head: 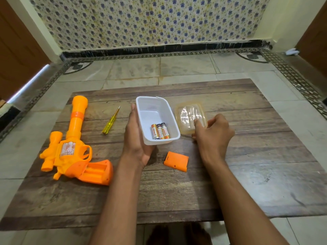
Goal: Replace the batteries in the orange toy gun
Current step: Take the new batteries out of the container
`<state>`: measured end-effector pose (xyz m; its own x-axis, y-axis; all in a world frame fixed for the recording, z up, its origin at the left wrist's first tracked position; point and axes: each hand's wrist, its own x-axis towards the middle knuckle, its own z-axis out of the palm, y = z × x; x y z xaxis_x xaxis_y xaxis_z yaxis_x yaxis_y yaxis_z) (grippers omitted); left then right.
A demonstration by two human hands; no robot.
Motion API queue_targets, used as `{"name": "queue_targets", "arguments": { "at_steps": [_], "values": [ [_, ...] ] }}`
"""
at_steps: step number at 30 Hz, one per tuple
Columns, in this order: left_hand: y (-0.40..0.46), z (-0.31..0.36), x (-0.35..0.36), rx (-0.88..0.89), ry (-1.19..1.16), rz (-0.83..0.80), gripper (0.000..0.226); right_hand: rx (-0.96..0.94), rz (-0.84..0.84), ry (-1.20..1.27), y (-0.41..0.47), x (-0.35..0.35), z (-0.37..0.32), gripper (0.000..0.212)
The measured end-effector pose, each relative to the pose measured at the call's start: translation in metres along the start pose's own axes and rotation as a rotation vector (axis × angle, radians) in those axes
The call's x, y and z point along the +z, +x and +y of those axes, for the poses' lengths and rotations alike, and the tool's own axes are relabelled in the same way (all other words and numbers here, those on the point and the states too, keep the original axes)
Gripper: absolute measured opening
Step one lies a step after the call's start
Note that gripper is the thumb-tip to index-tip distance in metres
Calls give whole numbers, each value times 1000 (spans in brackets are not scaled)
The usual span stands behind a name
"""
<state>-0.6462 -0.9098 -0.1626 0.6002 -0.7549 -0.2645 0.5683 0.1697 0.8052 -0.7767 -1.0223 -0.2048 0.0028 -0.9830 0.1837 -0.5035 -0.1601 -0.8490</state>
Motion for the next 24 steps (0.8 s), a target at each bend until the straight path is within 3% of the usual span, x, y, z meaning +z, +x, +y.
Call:
{"name": "queue_targets", "arguments": {
  "at_steps": [10,13,15,17,20,24],
  "values": [
    [-3,2,1,8,54,3,55,-50,-50,-155,0,-11,-6,38],
    [-5,4,5,59,128,24,60,-138,-8,-84,-4,-23,-22,23],
    [-7,5,12,145,197,47,62,-163,-106,124,-9,-21,-29,27],
    [-7,5,19,281,284,62,58,-18,-285,398,-22,-22,-39,36],
    [-11,2,31,532,523,73,35,262,-486,722,-41,-25,-54,40],
    [-22,-5,44,773,878,76,30,451,-507,843,-42,-31,-62,36]
  ]
}}
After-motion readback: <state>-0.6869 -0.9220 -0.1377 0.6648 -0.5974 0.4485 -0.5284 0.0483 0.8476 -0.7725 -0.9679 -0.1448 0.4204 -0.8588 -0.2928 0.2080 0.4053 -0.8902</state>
